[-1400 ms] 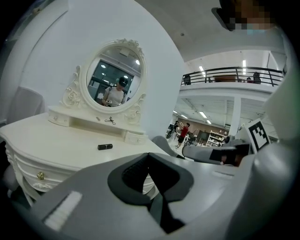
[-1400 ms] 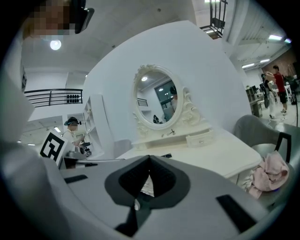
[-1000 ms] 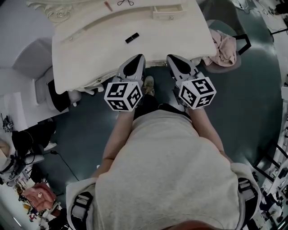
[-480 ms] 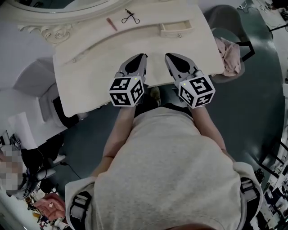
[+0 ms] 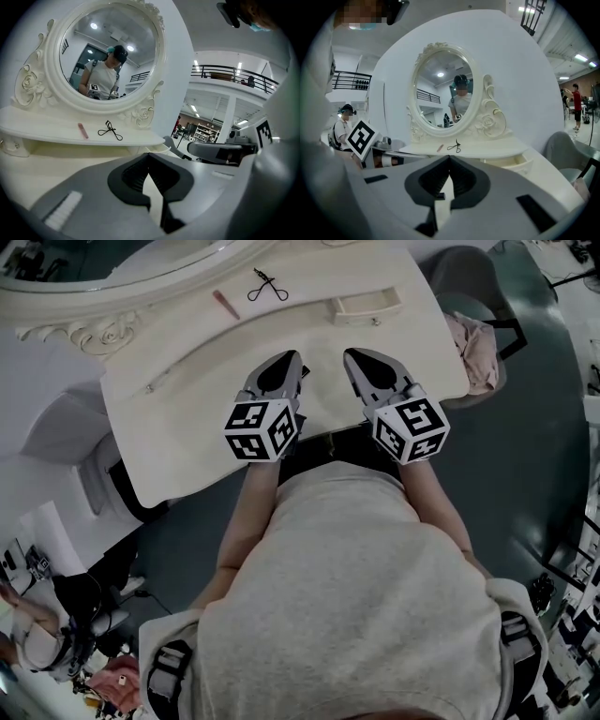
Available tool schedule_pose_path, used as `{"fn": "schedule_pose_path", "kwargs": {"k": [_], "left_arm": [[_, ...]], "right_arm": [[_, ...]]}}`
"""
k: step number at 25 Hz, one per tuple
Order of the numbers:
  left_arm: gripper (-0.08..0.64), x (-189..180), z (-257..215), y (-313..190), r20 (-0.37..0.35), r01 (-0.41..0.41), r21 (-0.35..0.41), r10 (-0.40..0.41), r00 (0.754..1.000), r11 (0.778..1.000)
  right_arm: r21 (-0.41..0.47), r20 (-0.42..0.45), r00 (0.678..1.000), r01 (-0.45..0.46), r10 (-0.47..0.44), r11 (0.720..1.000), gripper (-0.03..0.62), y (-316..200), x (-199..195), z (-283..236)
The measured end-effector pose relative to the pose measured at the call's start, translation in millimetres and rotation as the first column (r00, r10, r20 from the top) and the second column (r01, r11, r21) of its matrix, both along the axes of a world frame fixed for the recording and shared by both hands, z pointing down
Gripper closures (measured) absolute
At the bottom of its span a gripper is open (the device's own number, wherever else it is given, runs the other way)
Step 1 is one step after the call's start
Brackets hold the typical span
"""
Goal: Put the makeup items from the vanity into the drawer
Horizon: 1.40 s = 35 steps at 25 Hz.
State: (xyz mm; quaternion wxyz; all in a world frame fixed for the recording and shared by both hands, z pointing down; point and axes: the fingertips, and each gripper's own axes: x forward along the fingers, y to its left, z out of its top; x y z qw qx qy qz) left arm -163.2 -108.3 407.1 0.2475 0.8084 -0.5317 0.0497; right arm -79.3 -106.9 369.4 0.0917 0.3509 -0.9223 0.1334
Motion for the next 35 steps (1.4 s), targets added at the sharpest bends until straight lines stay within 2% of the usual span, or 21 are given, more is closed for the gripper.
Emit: {"fn": "schedule_pose_path", "kwargs": {"k": [3, 11, 19, 22, 27, 32, 35], "left_arm": [[0.551, 3, 8, 0, 0.006, -0.052, -0.023, 0.052, 0.999, 0.998], [0.551, 11, 28, 4, 0.121, -0.123, -0.073, 0.131, 0.984, 0.99], [0.551, 5, 31, -9, 0.112, -0.046, -0.088, 0.055, 0.992, 0.995], [0.551, 2, 32, -13, 0.182, -0.038, -0.083, 0.053, 0.982, 0.996], [0.549, -3, 45, -9, 0.314, -0.07, -0.116, 0.104, 0.944, 0.991], [0.549, -9, 59, 0, 0.308, -0.066, -0.166, 0.116, 0.944, 0.984], [0.548, -12, 65, 8, 0.326, -0.079, -0.189, 0.138, 0.935, 0.979]], "right_arm": [[-0.007, -0.002, 1.0, -0.009, 0.009, 1.0, 0.584, -7, 1, 1], [-0.025, -0.018, 0.999, 0.043, -0.043, 0.999, 0.584, -17, -4, 4], [-0.049, -0.024, 0.992, 0.12, -0.122, 0.992, 0.584, -34, -3, 7], [-0.066, -0.022, 0.989, 0.148, -0.149, 0.987, 0.584, -38, -3, 12], [-0.096, -0.017, 0.984, 0.176, -0.178, 0.98, 0.584, -42, -2, 21], [-0.131, -0.008, 0.98, 0.199, -0.201, 0.971, 0.584, -43, -4, 31], [-0.152, 0.002, 0.976, 0.214, -0.216, 0.965, 0.584, -40, -7, 37]]}}
